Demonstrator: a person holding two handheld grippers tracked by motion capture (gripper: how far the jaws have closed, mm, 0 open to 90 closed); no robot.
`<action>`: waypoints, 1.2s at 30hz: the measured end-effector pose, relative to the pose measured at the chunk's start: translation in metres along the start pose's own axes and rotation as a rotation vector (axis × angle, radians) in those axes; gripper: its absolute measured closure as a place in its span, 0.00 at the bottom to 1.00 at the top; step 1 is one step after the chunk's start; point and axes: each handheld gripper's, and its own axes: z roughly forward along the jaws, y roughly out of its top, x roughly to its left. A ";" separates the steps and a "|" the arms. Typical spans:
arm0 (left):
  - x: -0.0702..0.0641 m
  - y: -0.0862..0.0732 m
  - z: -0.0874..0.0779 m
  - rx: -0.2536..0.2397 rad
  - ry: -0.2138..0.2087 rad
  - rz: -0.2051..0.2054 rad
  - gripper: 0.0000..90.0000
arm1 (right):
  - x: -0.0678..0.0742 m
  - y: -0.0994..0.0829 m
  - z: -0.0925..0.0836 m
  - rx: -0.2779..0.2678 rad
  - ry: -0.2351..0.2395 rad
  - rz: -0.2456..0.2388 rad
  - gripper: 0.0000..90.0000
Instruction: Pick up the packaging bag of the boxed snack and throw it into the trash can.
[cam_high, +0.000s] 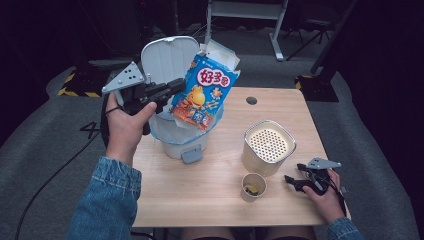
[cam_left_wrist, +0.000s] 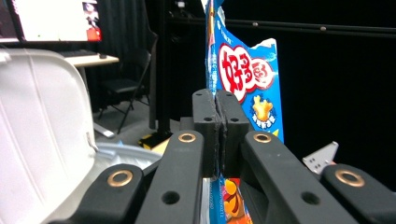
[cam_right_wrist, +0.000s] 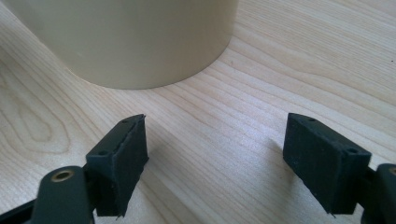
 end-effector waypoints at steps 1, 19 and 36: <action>0.001 0.002 0.001 -0.008 0.002 0.003 0.98 | 0.000 0.000 0.000 0.000 0.000 0.000 0.24; 0.021 0.020 0.016 -0.131 0.134 -0.037 0.98 | 0.000 0.000 0.000 0.000 0.001 0.003 0.24; 0.055 0.001 0.028 -0.116 0.300 -0.042 0.98 | 0.000 0.000 0.000 -0.001 0.001 0.002 0.24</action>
